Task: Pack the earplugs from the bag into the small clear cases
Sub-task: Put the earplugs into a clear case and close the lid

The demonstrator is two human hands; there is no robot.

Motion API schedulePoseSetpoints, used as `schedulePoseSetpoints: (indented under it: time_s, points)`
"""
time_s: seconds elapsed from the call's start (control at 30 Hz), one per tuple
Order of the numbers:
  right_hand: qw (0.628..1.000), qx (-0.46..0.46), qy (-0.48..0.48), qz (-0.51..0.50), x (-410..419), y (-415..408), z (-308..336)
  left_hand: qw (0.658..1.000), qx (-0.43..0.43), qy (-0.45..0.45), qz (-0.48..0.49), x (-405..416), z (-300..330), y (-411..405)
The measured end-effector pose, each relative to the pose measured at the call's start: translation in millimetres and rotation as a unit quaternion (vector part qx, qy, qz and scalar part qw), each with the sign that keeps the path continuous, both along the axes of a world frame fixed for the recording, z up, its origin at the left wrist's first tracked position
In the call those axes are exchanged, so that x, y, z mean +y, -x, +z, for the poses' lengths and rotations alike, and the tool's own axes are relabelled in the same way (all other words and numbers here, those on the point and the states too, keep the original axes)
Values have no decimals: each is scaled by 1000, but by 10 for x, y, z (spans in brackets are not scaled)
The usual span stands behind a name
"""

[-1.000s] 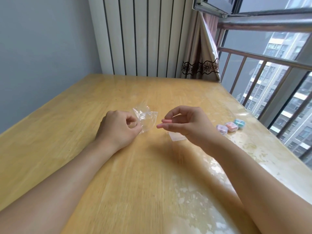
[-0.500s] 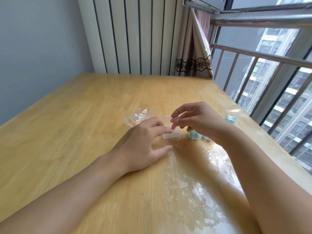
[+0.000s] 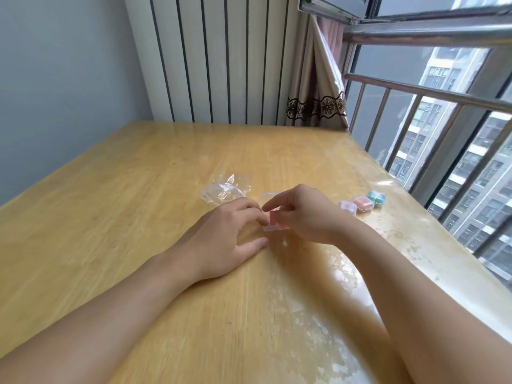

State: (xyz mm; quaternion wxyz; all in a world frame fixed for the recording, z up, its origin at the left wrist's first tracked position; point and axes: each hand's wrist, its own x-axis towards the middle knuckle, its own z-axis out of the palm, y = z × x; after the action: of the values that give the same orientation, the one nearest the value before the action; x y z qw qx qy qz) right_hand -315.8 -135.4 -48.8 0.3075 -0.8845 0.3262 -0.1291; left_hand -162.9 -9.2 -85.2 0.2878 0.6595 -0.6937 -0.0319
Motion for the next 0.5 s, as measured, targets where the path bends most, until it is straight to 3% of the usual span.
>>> schedulePoseSetpoints:
  time_s: [0.5]
  points:
    - [990, -108, 34, -89, 25, 27, 8, 1000, 9, -6, -12, -7, -3, -14]
